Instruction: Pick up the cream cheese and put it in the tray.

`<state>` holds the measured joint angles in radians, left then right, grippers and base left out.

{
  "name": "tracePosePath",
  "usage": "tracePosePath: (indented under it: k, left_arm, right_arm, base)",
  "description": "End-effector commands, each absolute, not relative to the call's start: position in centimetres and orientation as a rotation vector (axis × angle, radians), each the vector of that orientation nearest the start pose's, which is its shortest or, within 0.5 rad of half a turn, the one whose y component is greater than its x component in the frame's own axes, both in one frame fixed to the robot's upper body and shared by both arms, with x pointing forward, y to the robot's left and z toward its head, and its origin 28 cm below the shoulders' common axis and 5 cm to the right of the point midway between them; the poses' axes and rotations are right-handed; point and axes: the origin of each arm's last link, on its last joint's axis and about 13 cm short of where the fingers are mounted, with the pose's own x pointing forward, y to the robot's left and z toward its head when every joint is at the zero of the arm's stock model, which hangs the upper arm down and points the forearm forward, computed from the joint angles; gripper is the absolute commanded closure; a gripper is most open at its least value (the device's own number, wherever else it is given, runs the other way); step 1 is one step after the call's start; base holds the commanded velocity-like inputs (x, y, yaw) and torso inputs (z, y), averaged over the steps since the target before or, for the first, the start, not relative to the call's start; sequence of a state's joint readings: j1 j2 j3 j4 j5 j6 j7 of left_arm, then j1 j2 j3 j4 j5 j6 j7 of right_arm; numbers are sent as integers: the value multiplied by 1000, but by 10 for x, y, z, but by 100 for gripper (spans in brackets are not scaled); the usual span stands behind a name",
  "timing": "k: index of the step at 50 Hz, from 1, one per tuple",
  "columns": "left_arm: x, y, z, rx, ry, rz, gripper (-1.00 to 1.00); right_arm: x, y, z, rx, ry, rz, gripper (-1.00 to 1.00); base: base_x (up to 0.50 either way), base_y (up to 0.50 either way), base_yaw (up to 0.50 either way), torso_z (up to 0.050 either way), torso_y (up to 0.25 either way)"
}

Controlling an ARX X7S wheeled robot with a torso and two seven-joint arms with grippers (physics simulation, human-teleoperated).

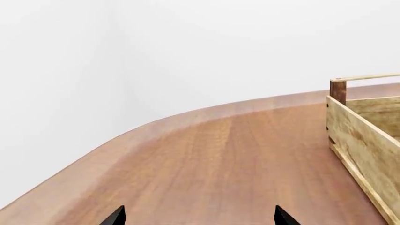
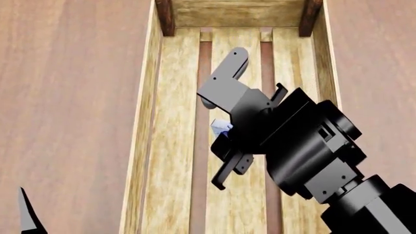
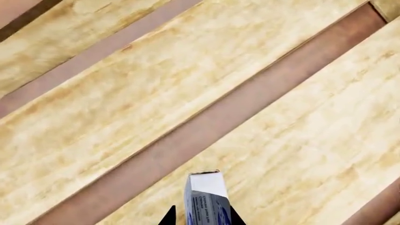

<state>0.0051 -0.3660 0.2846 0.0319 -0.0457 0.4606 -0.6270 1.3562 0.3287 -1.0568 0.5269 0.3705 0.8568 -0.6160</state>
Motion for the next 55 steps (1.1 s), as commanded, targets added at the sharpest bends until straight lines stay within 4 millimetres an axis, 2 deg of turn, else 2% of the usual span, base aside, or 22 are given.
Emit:
tracePosePath:
  k: [1, 21, 22, 47, 52, 55]
  left_arm:
    - [204, 231, 44, 105, -470, 261, -100]
    - [205, 231, 43, 106, -473, 260, -100]
    - [205, 231, 43, 107, -473, 261, -100]
    - [204, 231, 44, 109, -471, 255, -100]
    - [204, 231, 45, 107, -471, 256, -100]
    - [204, 231, 45, 107, -471, 256, -100]
  right_arm:
    - [398, -113, 223, -696, 639, 849, 100]
    - [403, -108, 214, -740, 661, 830, 100]
    - [405, -109, 214, -766, 651, 790, -100]
    - [404, -111, 213, -783, 662, 782, -100]
    - [397, -112, 223, -793, 635, 777, -100]
    - [393, -115, 236, -785, 621, 764, -100]
  base:
    - [0, 0, 0, 0, 0]
    - [0, 0, 0, -1, -3]
    - [0, 0, 0, 0, 0]
    - [0, 0, 0, -1, -3]
    - [0, 0, 0, 0, -2]
    - [0, 0, 0, 0, 0]
